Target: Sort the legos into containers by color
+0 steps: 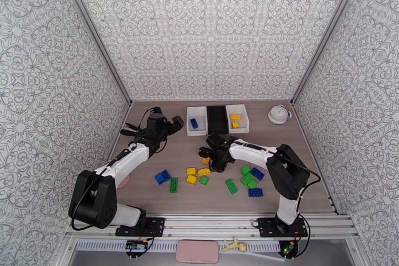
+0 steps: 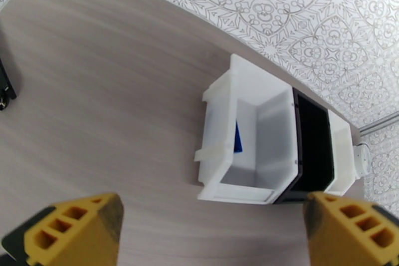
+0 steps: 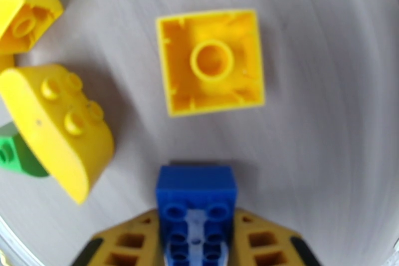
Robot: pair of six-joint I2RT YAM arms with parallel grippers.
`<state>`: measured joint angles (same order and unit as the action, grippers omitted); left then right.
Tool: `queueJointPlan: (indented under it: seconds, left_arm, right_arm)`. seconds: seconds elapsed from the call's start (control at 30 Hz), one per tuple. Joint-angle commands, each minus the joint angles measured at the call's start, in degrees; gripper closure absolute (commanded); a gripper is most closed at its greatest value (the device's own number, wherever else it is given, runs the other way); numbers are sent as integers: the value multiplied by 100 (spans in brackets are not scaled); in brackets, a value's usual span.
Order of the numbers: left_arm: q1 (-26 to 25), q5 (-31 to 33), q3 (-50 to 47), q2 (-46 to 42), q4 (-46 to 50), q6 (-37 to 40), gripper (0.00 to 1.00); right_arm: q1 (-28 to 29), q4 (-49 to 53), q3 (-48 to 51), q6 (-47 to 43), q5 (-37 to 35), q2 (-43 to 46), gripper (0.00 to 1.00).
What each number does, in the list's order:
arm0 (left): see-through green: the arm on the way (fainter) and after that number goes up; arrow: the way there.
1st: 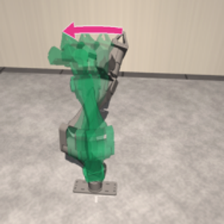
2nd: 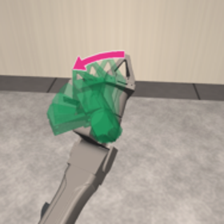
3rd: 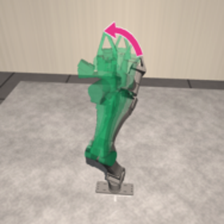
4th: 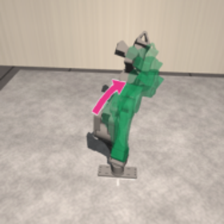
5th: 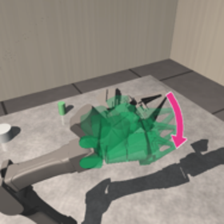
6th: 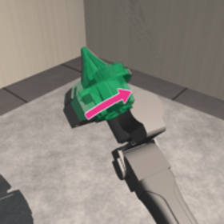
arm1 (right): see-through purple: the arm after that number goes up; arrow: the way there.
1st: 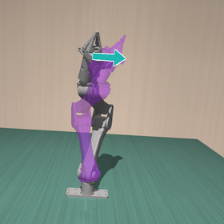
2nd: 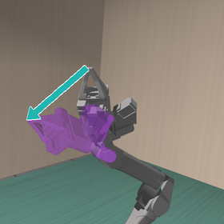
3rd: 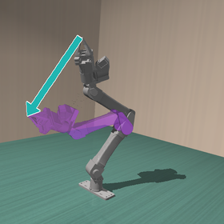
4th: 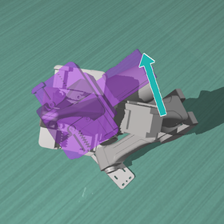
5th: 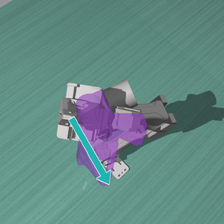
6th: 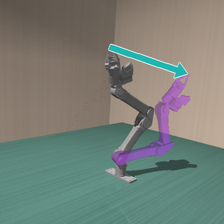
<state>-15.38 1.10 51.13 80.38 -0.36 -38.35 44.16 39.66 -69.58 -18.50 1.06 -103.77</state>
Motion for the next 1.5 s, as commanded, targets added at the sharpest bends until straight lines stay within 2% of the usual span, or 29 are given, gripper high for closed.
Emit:
queueJointPlan:
  seconds: [0.0, 0.17, 0.3, 0.4, 0.73, 1.07, 1.13, 1.27, 1.47]
  left_arm:
    - [-122, -52, -217, -444, -290, 515, 0]
    - [-372, -110, -681, -1113, -416, 1196, 0]
    - [-637, 17, -1007, -1640, -374, 2028, 0]
    - [-754, -14, -1212, -2049, -293, 2621, 0]
    - [-1106, 17, -1324, -2879, 712, 3776, 0]
    - [-1253, -118, -1366, -2940, 808, 3936, 0]
    - [-1253, -117, -1343, -2950, 846, 3971, 0]
    - [-1251, -311, -1295, -2947, 800, 4181, 0]
    - [-1270, -941, -1375, -2827, 501, 4464, 0]
  right_arm:
    - [-103, -1038, 225, 352, 4, 665, 73]
    - [-268, -2677, 450, 1129, -375, 1085, 69]
    - [-346, -3517, 191, 1619, -877, 874, 74]
    - [-509, -3901, -217, 1988, -858, 454, 76]
    - [-746, -3869, -2366, 2079, -472, -1611, 76]
    - [-749, -3252, -4108, 2088, -523, -3071, 73]
    - [-752, -3166, -4248, 2056, -553, -3119, 70]
    - [-749, -3178, -4119, 1967, -555, -2858, 56]
    - [-760, -3750, -2855, 2005, -510, -1830, 32]
